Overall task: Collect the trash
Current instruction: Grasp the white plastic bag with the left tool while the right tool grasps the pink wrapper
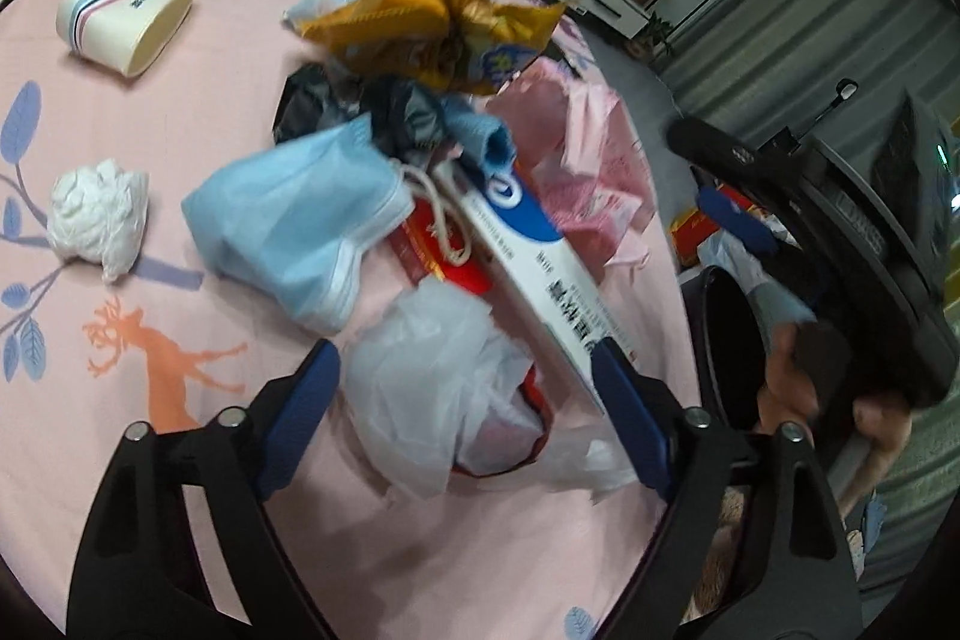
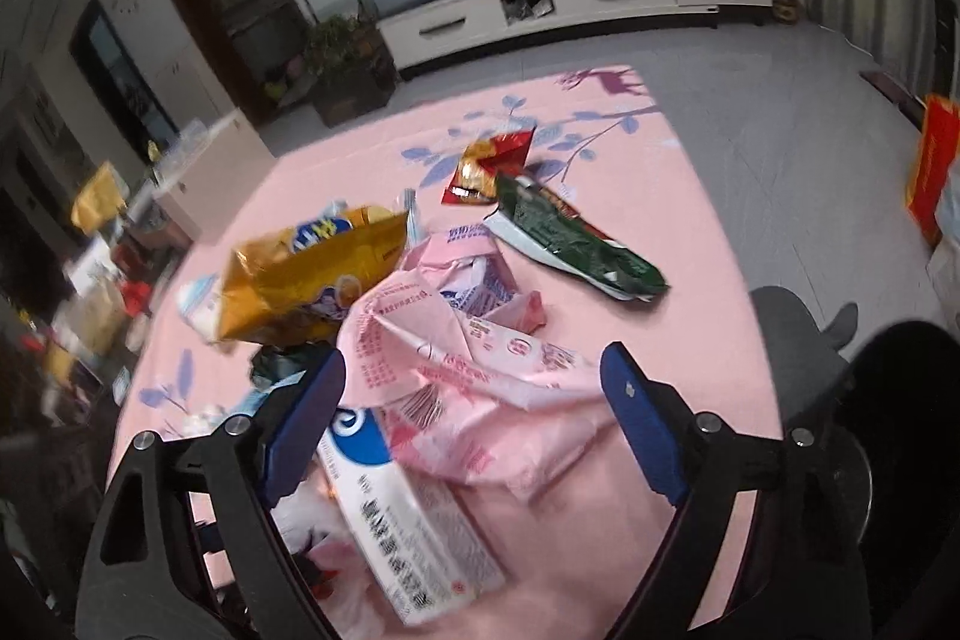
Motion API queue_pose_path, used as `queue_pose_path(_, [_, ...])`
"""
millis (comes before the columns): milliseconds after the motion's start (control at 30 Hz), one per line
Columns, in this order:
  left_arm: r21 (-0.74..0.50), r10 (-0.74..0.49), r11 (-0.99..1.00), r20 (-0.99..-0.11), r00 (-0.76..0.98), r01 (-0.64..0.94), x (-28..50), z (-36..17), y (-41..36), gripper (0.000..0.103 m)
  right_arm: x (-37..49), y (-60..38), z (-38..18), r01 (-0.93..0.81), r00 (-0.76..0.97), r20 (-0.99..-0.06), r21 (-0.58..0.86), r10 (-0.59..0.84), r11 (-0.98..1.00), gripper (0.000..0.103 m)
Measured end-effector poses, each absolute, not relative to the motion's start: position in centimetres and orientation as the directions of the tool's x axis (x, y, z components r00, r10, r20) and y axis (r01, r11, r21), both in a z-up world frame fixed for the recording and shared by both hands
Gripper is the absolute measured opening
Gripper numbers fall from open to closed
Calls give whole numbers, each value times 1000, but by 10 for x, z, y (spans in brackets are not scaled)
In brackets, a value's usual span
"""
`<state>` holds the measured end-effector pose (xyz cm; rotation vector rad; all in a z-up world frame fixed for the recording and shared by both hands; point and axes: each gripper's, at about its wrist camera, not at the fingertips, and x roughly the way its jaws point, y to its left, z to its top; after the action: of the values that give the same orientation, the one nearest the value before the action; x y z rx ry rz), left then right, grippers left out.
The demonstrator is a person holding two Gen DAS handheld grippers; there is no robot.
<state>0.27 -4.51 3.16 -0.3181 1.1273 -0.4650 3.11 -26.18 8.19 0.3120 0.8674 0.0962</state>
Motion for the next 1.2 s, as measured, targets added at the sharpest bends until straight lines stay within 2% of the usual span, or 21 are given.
queue_pose_path(67, [-452,-494,870,-799,342,198,1,28,-45,78,39,-256,73,16,626,-745,307,229,952,86])
queue_pose_path(100, [-449,-491,871,-803,339,198,1,25,-45,71,43,-252,69,8,619,-751,298,229,955,86])
queue_pose_path(167, [-460,-501,866,-806,315,197,0,17,-47,49,47,-246,59,24,609,-771,253,187,967,86])
queue_pose_path(200, [-468,-503,864,-812,296,186,1,12,-48,45,49,-246,56,28,606,-776,244,178,969,85])
queue_pose_path(267, [-463,-499,866,-811,305,186,-1,9,-48,36,49,-246,50,15,588,-784,258,200,966,70])
queue_pose_path(300, [-455,-495,869,-811,314,195,-3,11,-49,34,49,-246,49,13,586,-784,264,206,964,67])
queue_pose_path(333, [-451,-495,868,-807,321,206,-5,14,-49,32,47,-248,50,11,590,-780,269,211,963,59])
queue_pose_path(400, [-454,-504,863,-796,334,220,-10,23,-50,31,42,-248,54,3,594,-775,271,216,963,43])
queue_pose_path(533, [-479,-538,843,-765,354,247,-15,49,-46,31,23,-250,68,-11,605,-761,285,233,958,36])
queue_pose_path(667, [-472,-552,834,-723,416,287,-27,79,-48,31,-2,-257,96,-30,641,-719,326,268,945,36])
queue_pose_path(867, [-465,-600,799,-644,474,380,-51,115,-84,32,-63,-288,140,43,754,-629,335,189,941,36])
queue_pose_path(1100, [-497,-682,729,-588,435,471,-71,113,-145,33,-129,-341,153,253,814,-580,307,-30,917,37])
queue_pose_path(1200, [-550,-724,684,-590,358,479,-68,97,-177,33,-144,-364,154,358,814,-565,303,-136,883,38])
